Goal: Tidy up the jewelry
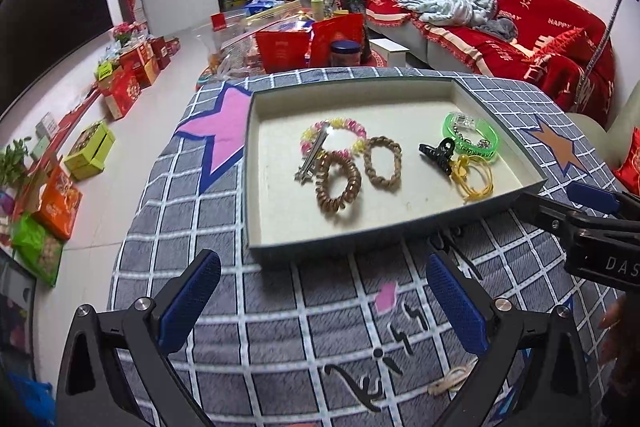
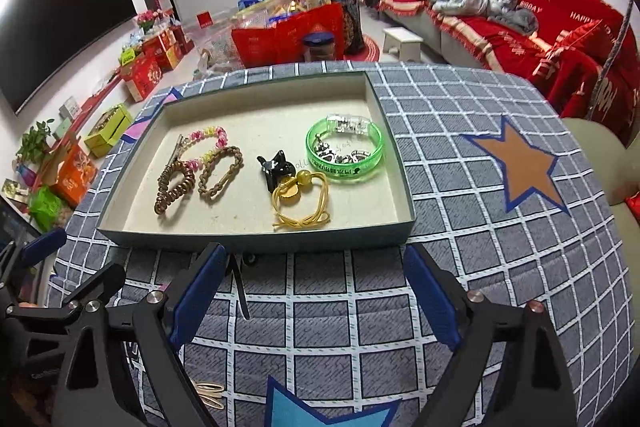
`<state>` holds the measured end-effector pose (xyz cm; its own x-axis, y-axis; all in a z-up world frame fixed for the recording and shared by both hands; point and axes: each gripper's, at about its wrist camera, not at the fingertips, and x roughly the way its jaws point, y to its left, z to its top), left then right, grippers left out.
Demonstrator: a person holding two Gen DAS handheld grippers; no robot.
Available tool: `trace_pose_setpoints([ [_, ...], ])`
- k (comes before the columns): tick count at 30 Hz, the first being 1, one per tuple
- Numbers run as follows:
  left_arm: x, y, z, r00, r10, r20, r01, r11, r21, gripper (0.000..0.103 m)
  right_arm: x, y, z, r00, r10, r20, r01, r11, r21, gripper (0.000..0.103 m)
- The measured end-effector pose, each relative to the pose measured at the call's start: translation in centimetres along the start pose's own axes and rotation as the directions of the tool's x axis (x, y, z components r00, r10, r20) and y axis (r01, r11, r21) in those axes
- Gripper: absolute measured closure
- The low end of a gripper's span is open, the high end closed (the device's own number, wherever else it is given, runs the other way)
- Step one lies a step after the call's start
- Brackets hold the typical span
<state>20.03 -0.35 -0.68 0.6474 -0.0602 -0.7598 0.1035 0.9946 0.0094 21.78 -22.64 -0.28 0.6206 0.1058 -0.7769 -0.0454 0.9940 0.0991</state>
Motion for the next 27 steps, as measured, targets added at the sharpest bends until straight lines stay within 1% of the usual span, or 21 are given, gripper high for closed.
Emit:
trace_pose_setpoints([
  [3,-0.6,0.3,-0.9,1.0,0.008,0.007,-0.008,1.0,-0.022,0.0,-0.6,0.2,-0.6,1.0,0.002,0.023,-0.002,1.0,-0.005,0.011],
  [7,-1.7,0.6,-2.0,0.999,0.031,0.042,-0.029,0.999,-0.039,0.0,-1.4,0.8,-1.7,0.999,-0.004,0.051,0.006,1.0,-0.031,0.011],
  [11,-2.5,0.8,-2.6,0.997,0.041,0.065,-0.036,0.997,-0.065,0.0,-2.1,1.2,-2.7,0.997,-0.005,0.078,0.008,0.999,-0.041,0.011],
  [15,-3.4,1.1,-2.9,0.992,0.064,0.109,-0.053,0.994,-0.099,0.0,-2.9,1.1,-3.3,0.994,0.004,0.106,-0.002,1.0,-0.019,0.011],
  [21,-4.8,0.9,-3.5,0.982,0.087,0.17,-0.067,0.991,-0.118,0.0,-4.3,1.2,-4.1,0.987,-0.015,0.161,0.02,0.999,-0.029,0.011],
  [27,-5.1,0.4,-4.0,0.983,0.088,0.161,-0.068,0.99,-0.125,0.0,-5.0,1.2,-4.7,0.982,-0.025,0.187,0.032,0.999,-0.034,0.011],
])
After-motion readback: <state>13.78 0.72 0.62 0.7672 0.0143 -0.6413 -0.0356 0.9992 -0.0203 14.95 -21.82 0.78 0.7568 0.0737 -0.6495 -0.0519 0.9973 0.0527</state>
